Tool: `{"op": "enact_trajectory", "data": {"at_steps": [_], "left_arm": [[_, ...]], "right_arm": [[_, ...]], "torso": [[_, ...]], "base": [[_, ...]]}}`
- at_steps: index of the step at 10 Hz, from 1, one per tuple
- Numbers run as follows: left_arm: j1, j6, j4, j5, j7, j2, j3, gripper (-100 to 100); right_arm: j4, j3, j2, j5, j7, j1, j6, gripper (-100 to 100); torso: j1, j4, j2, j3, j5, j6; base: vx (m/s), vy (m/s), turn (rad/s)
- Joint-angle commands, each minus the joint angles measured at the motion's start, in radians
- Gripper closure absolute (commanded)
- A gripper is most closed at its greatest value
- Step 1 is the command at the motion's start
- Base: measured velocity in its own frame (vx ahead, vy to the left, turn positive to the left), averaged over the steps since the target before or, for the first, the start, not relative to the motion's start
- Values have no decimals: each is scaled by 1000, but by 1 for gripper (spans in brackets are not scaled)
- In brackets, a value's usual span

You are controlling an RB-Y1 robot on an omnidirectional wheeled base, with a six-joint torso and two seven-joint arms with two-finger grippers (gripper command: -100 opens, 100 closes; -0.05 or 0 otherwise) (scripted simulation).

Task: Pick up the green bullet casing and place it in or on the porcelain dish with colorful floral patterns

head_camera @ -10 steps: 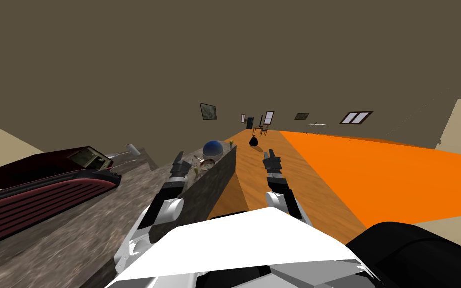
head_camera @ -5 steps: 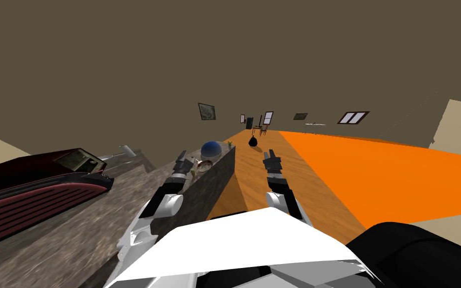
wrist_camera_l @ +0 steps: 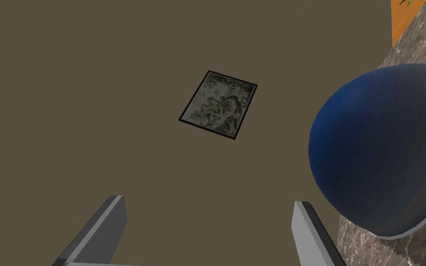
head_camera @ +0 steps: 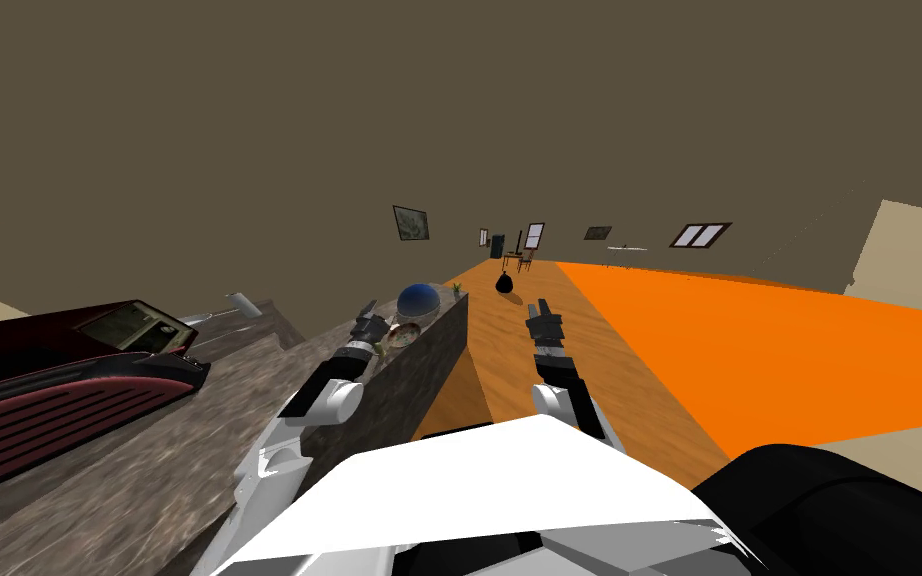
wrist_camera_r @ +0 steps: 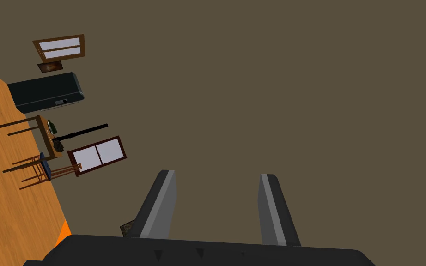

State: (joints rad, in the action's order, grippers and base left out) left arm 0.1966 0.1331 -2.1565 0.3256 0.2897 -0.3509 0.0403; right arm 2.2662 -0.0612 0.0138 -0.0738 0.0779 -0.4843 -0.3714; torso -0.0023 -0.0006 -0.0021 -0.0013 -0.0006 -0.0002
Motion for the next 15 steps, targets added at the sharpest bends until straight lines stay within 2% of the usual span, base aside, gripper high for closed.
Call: {"op": "enact_trajectory", "data": {"at_steps": [1,2,3,4,5,6,7,9,10,11,12,14,15], "left_arm": [[-30,50,15,45,37,-34,1,-100],[-30,73,15,45,37,-34,1,-100],[-53,101,24,86,69,-66,3,-100],[-53,130,24,86,69,-66,3,-100],[-75,159,34,128,101,-98,4,-100],[-75,187,34,128,101,-98,4,-100],[-95,216,44,171,133,-131,4,-100],[-95,254,44,171,133,-131,4,-100],[-113,291,55,213,165,-165,4,-100],[-113,315,55,213,165,-165,4,-100],[-130,344,66,257,197,-200,4,-100],[-130,377,66,257,197,-200,4,-100],[-145,416,77,300,227,-235,3,-100]], "right_arm": [[0,0,0,0,0,0,0,0],[0,0,0,0,0,0,0,0],[0,0,0,0,0,0,0,0],[0,0,0,0,0,0,0,0],[0,0,0,0,0,0,0,0],[0,0,0,0,0,0,0,0],[0,0,0,0,0,0,0,0],[0,0,0,0,0,0,0,0],[0,0,0,0,0,0,0,0],[0,0,0,0,0,0,0,0],[0,0,0,0,0,0,0,0],[0,0,0,0,0,0,0,0],[0,0,0,0,0,0,0,0]], "torso": [[0,0,0,0,0,0],[0,0,0,0,0,0],[0,0,0,0,0,0],[0,0,0,0,0,0],[1,0,0,0,0,0],[0,0,0,0,0,0],[0,0,0,0,0,0],[1,0,0,0,0,0],[2,0,1,0,0,0],[1,0,1,0,0,0],[2,0,1,0,0,0],[2,0,0,0,0,0],[2,0,1,1,1,0]], "base": [[37,-44,-38],[35,-38,-16],[39,-32,-34],[34,-24,-21],[38,-36,-33],[31,-29,-20],[39,-25,-38],[27,-17,-9],[27,-15,-44],[27,-13,-24],[34,-14,-39],[24,-7,-7],[30,-5,-46]]}}
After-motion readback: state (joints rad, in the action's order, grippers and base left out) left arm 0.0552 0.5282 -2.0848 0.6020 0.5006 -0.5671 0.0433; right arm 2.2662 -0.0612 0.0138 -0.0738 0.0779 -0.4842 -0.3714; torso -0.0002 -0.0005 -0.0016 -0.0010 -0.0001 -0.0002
